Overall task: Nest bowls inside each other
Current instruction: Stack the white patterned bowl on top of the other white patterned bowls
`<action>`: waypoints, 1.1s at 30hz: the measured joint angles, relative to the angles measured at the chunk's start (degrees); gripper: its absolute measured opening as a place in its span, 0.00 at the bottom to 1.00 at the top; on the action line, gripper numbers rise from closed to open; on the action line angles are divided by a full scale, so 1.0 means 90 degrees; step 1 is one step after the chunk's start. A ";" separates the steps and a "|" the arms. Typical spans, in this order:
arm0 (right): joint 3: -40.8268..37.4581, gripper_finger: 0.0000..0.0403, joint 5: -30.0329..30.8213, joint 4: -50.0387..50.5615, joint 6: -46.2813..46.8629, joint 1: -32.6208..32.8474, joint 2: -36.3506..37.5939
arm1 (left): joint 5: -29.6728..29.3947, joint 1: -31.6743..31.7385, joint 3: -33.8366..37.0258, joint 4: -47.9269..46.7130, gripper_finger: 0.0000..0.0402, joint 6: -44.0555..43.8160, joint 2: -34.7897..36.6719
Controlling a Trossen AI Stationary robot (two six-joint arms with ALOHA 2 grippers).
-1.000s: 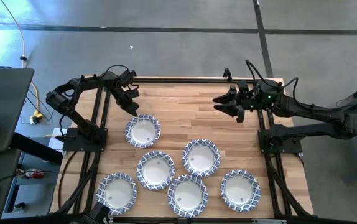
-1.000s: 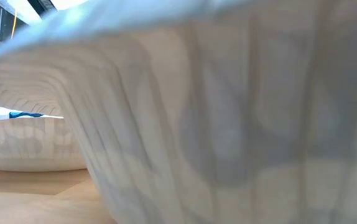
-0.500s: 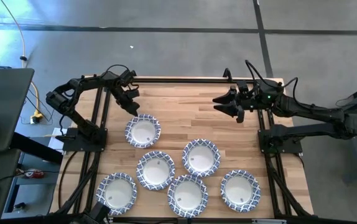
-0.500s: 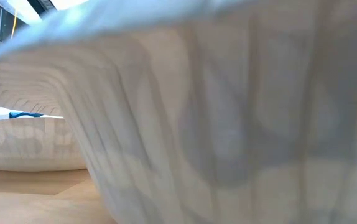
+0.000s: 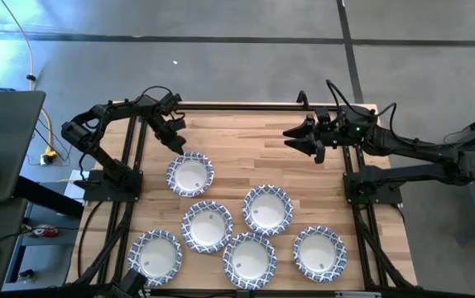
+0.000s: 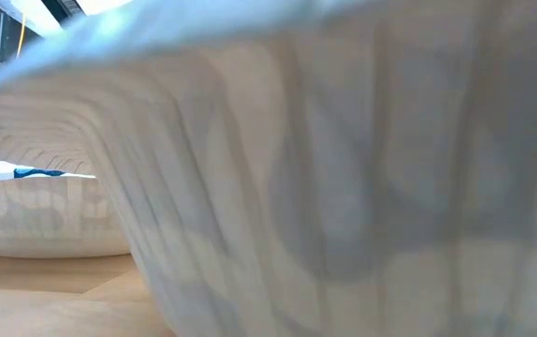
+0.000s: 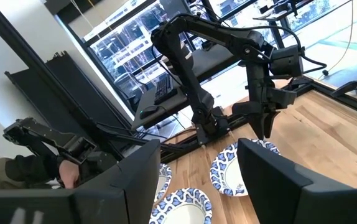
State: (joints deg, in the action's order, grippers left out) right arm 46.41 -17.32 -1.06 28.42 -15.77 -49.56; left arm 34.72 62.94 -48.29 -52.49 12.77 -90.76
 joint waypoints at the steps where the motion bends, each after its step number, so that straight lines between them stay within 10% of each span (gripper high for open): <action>1: 0.0000 0.51 0.0000 0.0000 0.0000 0.0000 0.0000 | 0.0000 0.0000 0.0000 0.0007 0.36 -0.0007 0.0000; 33: 0.0000 0.51 0.0002 -0.0002 -0.0024 0.0000 0.0000 | 0.0012 -0.0203 0.0005 0.0262 0.26 -0.0046 -0.0274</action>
State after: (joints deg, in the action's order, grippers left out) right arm 46.41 -17.30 -1.08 28.21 -15.77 -49.56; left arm 34.83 61.11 -48.25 -50.13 12.36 -93.23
